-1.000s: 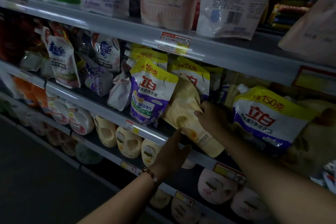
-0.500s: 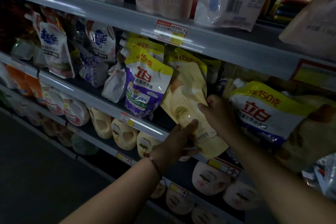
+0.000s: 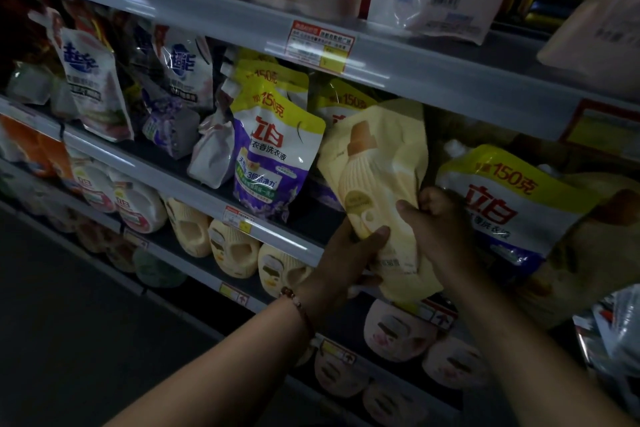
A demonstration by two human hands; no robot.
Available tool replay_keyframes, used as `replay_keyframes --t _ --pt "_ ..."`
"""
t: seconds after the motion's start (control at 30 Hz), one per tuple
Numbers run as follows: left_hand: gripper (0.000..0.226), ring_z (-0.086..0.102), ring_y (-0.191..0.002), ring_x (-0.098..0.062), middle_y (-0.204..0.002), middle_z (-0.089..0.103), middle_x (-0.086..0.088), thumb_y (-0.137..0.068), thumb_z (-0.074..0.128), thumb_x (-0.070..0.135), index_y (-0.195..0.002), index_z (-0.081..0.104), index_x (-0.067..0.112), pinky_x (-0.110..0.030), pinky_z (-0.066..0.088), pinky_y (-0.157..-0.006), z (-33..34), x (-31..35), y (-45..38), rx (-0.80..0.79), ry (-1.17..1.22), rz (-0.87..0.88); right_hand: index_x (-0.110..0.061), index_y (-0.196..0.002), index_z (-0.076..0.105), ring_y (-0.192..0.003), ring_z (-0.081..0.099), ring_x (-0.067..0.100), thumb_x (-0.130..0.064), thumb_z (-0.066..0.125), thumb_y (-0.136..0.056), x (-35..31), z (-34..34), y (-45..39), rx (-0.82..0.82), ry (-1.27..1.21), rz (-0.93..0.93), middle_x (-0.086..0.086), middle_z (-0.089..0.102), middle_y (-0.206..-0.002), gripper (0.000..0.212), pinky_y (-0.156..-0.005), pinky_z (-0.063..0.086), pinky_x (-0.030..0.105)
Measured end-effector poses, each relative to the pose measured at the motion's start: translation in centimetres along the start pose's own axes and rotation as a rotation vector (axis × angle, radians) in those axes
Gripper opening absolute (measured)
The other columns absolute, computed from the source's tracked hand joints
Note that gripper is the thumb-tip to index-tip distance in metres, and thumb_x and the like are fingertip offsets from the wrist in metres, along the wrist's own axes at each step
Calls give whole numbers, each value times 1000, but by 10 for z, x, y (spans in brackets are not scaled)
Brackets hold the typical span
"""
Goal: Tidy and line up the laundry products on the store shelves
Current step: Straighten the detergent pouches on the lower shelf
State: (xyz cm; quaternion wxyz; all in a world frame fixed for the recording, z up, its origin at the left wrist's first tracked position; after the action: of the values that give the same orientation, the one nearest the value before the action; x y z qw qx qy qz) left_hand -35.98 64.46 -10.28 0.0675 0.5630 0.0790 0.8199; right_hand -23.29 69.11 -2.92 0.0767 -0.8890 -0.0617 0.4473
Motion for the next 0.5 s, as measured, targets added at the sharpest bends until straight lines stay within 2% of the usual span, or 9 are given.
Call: replay_keyframes --t 0.07,0.13,0.23,0.3,0.4,0.5 --pt "53 68 -108 -23 -123 68 -3 -87 73 35 -135 53 23 -44 61 -79 -5 13 -12 10 -73 104 -15 -84 59 -83 64 28 -33 68 -85 -1 1 0 29 -138 53 7 67 -87 20 -76 54 48" --pt "47 68 -107 -20 -118 70 -4 -89 72 23 -133 54 18 -39 59 -83 -12 27 -25 29 -159 235 -15 -92 65 -88 67 27 -36 69 -79 -2 5 -2 40 -311 113 6 71 -92 25 -81 56 53" --pt "53 68 -104 -11 -114 70 -2 -88 72 13 -136 50 12 -29 57 -83 -20 50 -38 41 -258 383 -19 -98 69 -98 68 26 -21 68 -87 1 16 -10 27 -646 220 6 72 -103 12 -85 56 47" --pt "60 66 -102 -2 -114 68 1 -88 71 7 -142 45 8 -27 55 -85 -28 56 -47 70 -358 445 -12 -110 66 -99 68 24 -10 63 -92 6 28 -16 5 -821 303 8 71 -106 18 -81 56 39" --pt "74 64 -113 -9 -125 66 2 -81 73 28 -147 40 21 -42 52 -98 -42 42 -55 142 -533 449 -12 -116 63 -98 66 21 -9 62 -93 23 52 -14 4 -845 424 6 69 -106 23 -80 54 35" --pt "86 56 -124 -14 -141 54 1 -82 73 38 -154 25 33 -41 50 -101 -48 17 -47 200 -725 383 -16 -120 63 -101 65 23 -20 69 -88 43 60 -7 91 -725 472 4 66 -110 32 -84 55 40"
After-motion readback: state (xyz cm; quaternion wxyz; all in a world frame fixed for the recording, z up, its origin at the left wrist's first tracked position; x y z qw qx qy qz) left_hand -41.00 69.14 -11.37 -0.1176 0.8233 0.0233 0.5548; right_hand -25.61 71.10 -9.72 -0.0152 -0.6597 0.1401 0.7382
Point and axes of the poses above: each hand's wrist, its own y-axis away from the middle knuckle, its own z-axis out of the palm, x = y × z, the point moved 2 cm from there along -y, towards the middle knuckle
